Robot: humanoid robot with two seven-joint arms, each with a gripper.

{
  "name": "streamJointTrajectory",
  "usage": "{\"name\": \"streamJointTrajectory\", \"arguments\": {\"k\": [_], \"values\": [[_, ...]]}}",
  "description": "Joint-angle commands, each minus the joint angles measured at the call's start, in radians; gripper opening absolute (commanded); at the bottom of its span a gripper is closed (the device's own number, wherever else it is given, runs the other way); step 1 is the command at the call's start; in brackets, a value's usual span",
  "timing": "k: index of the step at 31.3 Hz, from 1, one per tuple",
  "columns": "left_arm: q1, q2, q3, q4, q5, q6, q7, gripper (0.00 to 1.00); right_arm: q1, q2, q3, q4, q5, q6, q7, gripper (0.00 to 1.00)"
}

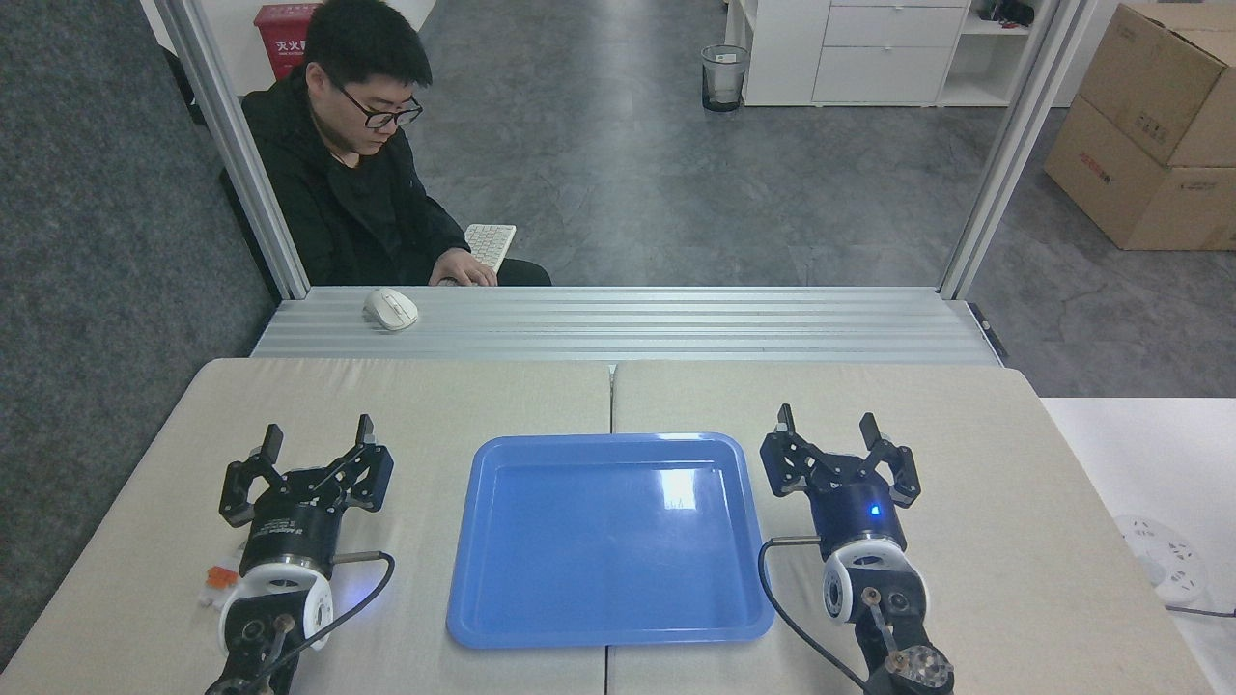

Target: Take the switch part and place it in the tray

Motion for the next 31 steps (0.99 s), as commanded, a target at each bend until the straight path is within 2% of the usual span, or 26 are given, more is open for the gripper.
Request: {"name": "streamJointTrajectory", "arguments": {"k": [1, 25, 31], "values": [[-0.001, 0.000, 0.000, 0.000, 0.001, 0.000, 0.000, 1.00, 0.000, -0.019, 0.007, 0.000, -0.005, -0.004, 0.002, 1.00], [0.002, 0.008, 0.001, 0.026, 0.002, 0.000, 0.000, 1.00, 0.000, -0.020, 0.001, 0.000, -0.005, -0.046, 0.002, 1.00], [0.020, 0.035, 0.004, 0.037, -0.001, 0.000, 0.007, 1.00, 0.000, -0.020, -0.002, 0.000, -0.005, -0.046, -0.001, 1.00]]}}
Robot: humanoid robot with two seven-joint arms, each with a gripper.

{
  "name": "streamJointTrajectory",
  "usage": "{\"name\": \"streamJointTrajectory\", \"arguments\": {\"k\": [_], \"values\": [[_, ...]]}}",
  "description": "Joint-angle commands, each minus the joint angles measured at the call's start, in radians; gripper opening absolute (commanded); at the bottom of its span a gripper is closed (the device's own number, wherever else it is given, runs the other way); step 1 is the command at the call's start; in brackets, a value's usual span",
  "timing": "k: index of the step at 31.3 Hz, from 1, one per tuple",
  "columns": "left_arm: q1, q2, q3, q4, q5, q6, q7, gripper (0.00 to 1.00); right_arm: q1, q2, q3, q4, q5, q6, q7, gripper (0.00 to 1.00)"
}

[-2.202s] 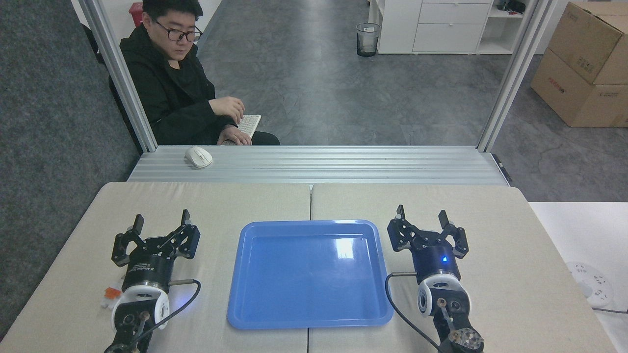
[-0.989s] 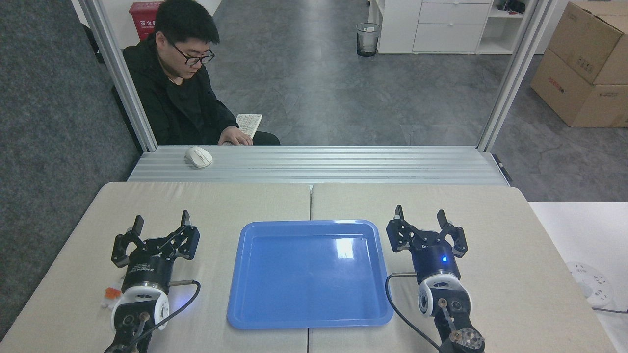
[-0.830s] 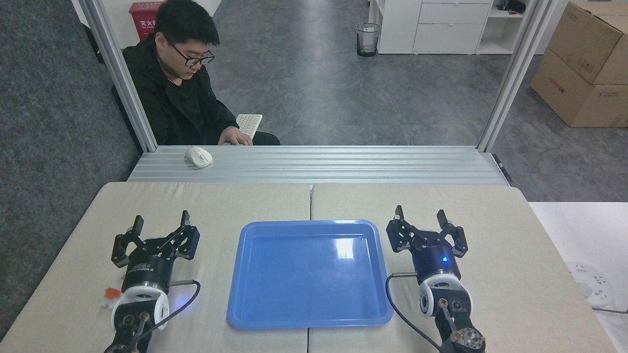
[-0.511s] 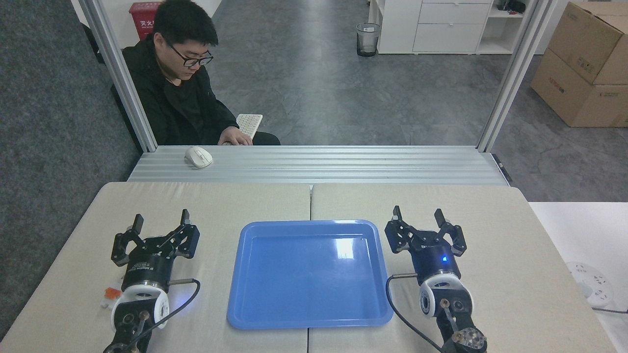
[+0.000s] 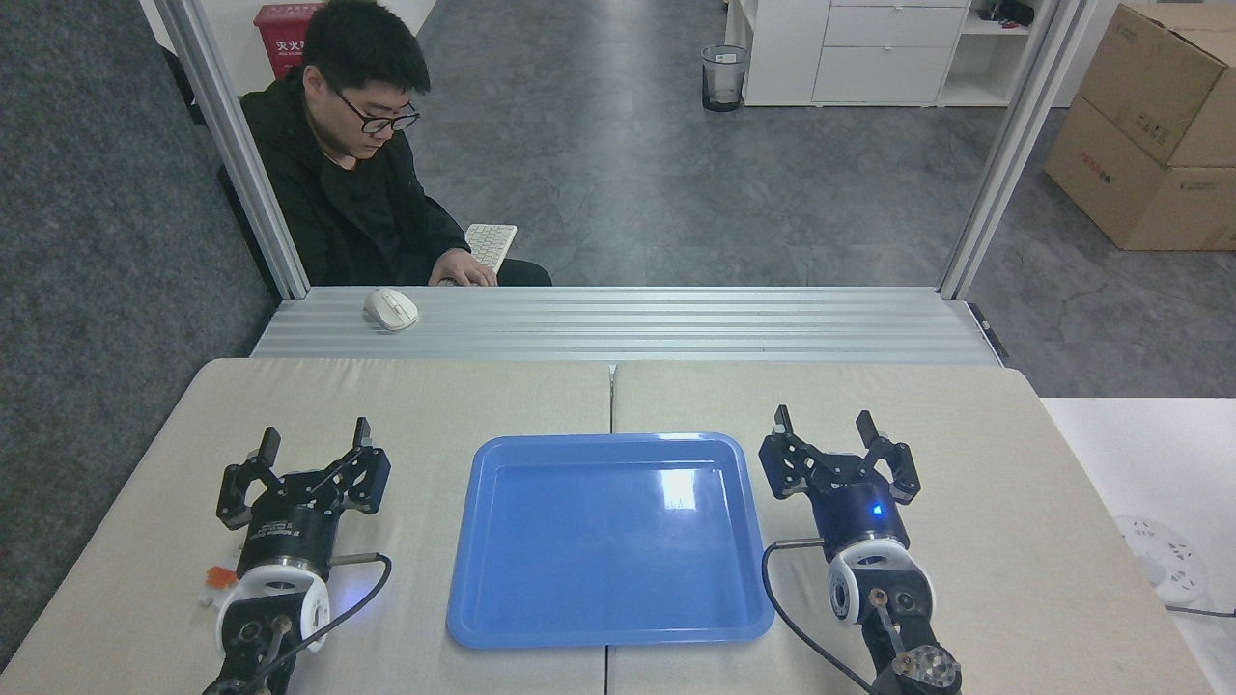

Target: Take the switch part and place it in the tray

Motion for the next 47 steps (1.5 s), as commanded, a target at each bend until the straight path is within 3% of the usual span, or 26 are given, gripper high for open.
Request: {"name": "streamJointTrajectory", "arguments": {"k": [1, 13, 23, 47], "values": [[0.026, 0.033, 0.007, 0.022, -0.003, 0.000, 0.013, 1.00, 0.002, -0.003, -0.005, 0.000, 0.000, 0.000, -0.002, 1.00], [0.102, 0.082, 0.074, 0.042, -0.003, -0.015, 0.030, 1.00, 0.000, -0.003, -0.007, 0.000, 0.000, 0.001, -0.002, 1.00], [0.104, 0.104, 0.099, 0.108, -0.008, -0.014, 0.079, 1.00, 0.000, -0.003, -0.007, 0.000, 0.000, 0.003, -0.002, 1.00], [0.150, 0.107, 0.108, 0.168, -0.018, -0.044, 0.080, 1.00, 0.000, -0.002, -0.007, 0.000, 0.000, 0.004, -0.002, 1.00]]}}
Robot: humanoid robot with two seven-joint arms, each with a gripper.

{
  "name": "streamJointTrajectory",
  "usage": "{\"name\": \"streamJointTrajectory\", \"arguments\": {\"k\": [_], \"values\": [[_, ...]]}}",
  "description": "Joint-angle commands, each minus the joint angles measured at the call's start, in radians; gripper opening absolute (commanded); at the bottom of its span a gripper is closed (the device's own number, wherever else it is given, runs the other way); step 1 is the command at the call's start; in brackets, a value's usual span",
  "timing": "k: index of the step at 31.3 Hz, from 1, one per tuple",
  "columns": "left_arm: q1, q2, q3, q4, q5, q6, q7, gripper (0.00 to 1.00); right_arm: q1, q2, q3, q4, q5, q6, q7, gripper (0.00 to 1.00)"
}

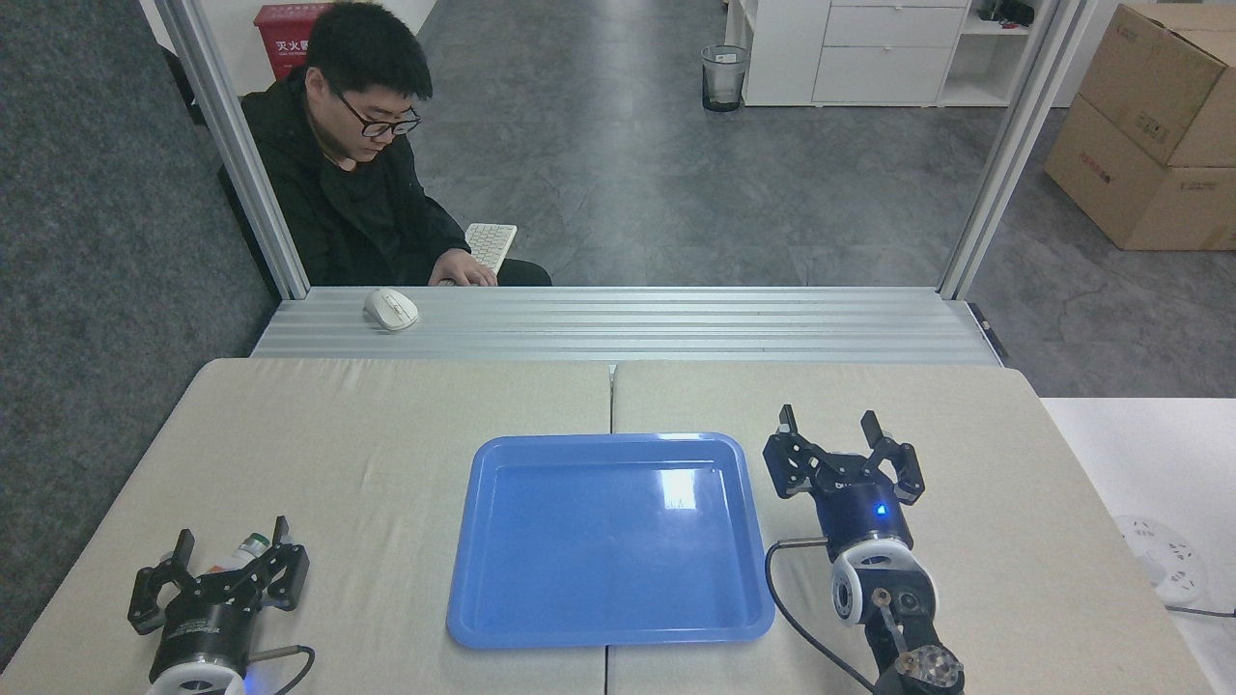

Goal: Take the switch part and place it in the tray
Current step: 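Move the left gripper down over the small white-orange switch part, then close the left gripper on the switch part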

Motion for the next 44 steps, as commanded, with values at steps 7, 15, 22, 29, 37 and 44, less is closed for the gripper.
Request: {"name": "streamJointTrajectory", "arguments": {"k": [7, 15, 22, 29, 37, 44], "values": [[0.030, 0.011, 0.009, 0.051, -0.002, -0.060, 0.000, 1.00, 0.000, 0.002, -0.002, 0.000, -0.001, 0.002, -0.002, 1.00], [0.030, 0.013, 0.005, 0.096, -0.003, -0.062, 0.000, 1.00, 0.000, 0.001, -0.001, 0.000, -0.003, 0.002, -0.002, 1.00], [0.028, 0.014, 0.005, 0.105, -0.003, -0.062, 0.000, 1.00, 0.000, -0.001, -0.001, 0.000, -0.004, 0.001, -0.002, 1.00], [0.028, 0.014, 0.006, 0.106, -0.003, -0.062, 0.000, 1.00, 0.000, -0.001, -0.002, 0.000, -0.005, 0.001, -0.003, 1.00], [0.037, 0.021, -0.001, 0.119, -0.008, -0.117, 0.000, 0.67, 0.000, -0.001, -0.001, 0.000, -0.006, 0.001, -0.005, 1.00], [0.053, 0.021, 0.000, 0.128, -0.026, -0.163, 0.000, 0.25, 0.000, -0.001, -0.002, 0.000, -0.008, -0.001, -0.005, 1.00]]}}
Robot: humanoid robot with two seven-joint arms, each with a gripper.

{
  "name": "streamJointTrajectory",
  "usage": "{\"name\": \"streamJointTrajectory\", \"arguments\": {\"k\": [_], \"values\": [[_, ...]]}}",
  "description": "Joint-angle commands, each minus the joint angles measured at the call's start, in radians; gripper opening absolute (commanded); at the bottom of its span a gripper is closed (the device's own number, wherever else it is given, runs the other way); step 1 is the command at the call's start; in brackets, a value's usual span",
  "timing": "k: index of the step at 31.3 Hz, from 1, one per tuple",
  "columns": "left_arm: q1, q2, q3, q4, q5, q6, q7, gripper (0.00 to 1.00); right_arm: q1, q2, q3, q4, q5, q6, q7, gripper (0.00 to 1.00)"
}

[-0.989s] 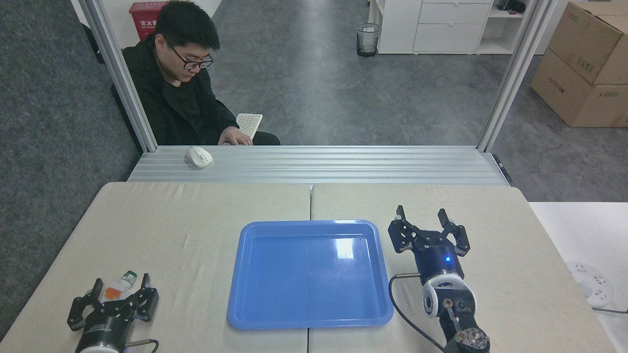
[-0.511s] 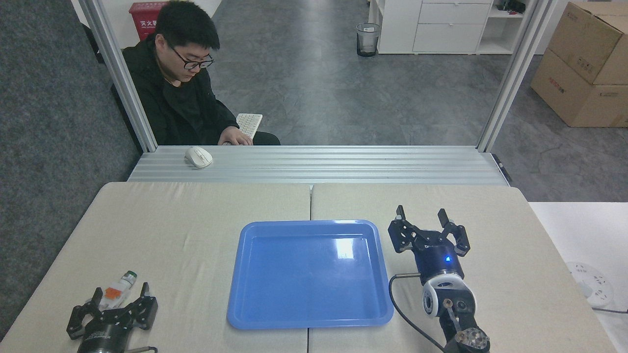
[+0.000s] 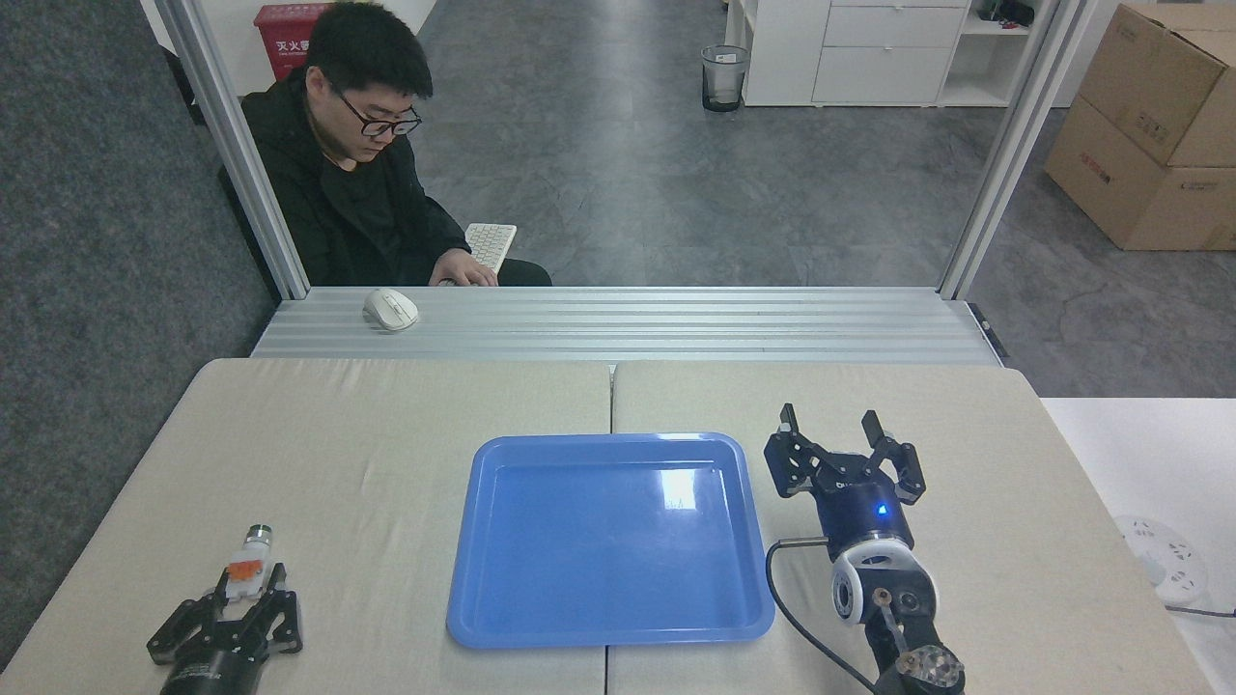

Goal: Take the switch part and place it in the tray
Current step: 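Close the left gripper on the switch part, then lift the switch part with the left gripper and carry it over the tray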

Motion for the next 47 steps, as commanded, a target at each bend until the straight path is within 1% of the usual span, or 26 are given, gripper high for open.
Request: {"name": "streamJointTrajectory", "arguments": {"k": [1, 2, 4, 7, 9, 13, 14, 17, 20, 22, 24, 26, 31, 33, 36, 37, 39, 43, 47], "values": [[0.012, 0.005, -0.002, 0.031, -0.012, -0.035, -0.002, 0.22, 0.000, -0.001, -0.001, 0.000, -0.001, -0.001, 0.000, 1.00], [0.013, 0.007, -0.001, 0.031, -0.012, -0.035, -0.002, 0.20, 0.000, -0.001, -0.001, 0.000, -0.002, -0.001, 0.000, 1.00], [0.012, 0.011, 0.002, 0.024, -0.011, -0.037, -0.002, 0.11, 0.000, -0.001, -0.001, 0.000, -0.002, -0.001, 0.000, 1.00], [0.007, 0.016, 0.008, -0.015, 0.000, -0.044, -0.002, 0.03, 0.000, -0.001, -0.001, 0.000, -0.002, -0.001, 0.000, 1.00], [0.006, 0.024, 0.014, -0.080, 0.009, -0.064, -0.004, 0.03, 0.000, -0.001, -0.001, 0.000, -0.002, -0.001, 0.000, 1.00], [0.013, 0.022, 0.034, -0.329, 0.024, -0.121, -0.028, 0.03, 0.000, -0.001, -0.001, 0.000, 0.000, -0.001, 0.000, 1.00], [0.012, 0.021, 0.034, -0.381, 0.032, -0.136, -0.035, 0.01, 0.000, -0.001, 0.001, 0.000, 0.000, -0.001, 0.000, 1.00], [-0.008, 0.013, 0.019, -0.472, 0.043, -0.193, -0.064, 0.00, 0.000, -0.001, 0.001, 0.000, 0.000, -0.001, 0.000, 1.00], [-0.046, 0.008, 0.014, -0.516, 0.049, -0.279, -0.100, 0.00, 0.000, 0.001, 0.001, 0.000, 0.000, -0.001, 0.000, 1.00], [-0.076, -0.018, -0.012, -0.512, 0.049, -0.305, -0.146, 0.00, 0.000, 0.001, 0.001, 0.000, 0.000, 0.001, 0.000, 1.00], [-0.106, -0.044, -0.061, -0.491, 0.049, -0.307, -0.196, 0.00, 0.000, 0.001, 0.001, 0.000, 0.001, 0.001, 0.000, 1.00], [-0.141, -0.053, -0.108, -0.474, 0.046, -0.308, -0.216, 0.00, 0.000, 0.001, 0.001, 0.000, 0.003, 0.001, 0.000, 1.00], [-0.221, -0.084, -0.291, -0.412, 0.031, -0.304, -0.229, 0.00, 0.000, 0.001, 0.001, 0.000, 0.003, 0.001, 0.000, 1.00], [-0.235, -0.117, -0.338, -0.373, 0.031, -0.304, -0.254, 0.00, 0.000, 0.001, 0.002, 0.000, 0.003, 0.001, 0.000, 1.00], [-0.235, -0.177, -0.381, -0.314, 0.027, -0.305, -0.292, 0.00, 0.000, 0.001, 0.002, 0.000, 0.003, 0.001, 0.000, 1.00], [-0.235, -0.186, -0.392, -0.300, 0.023, -0.305, -0.297, 0.00, 0.000, 0.001, 0.002, 0.000, 0.003, 0.001, 0.000, 1.00], [-0.235, -0.199, -0.429, -0.253, -0.005, -0.301, -0.303, 0.00, 0.000, 0.002, 0.001, 0.000, 0.003, 0.001, 0.000, 1.00], [-0.231, -0.222, -0.458, -0.147, -0.121, -0.259, -0.302, 0.00, 0.000, 0.002, 0.001, 0.000, 0.003, 0.002, 0.000, 1.00], [-0.223, -0.228, -0.461, -0.127, -0.147, -0.233, -0.308, 0.00, 0.000, 0.002, 0.002, 0.000, 0.004, 0.002, 0.000, 1.00]]}}
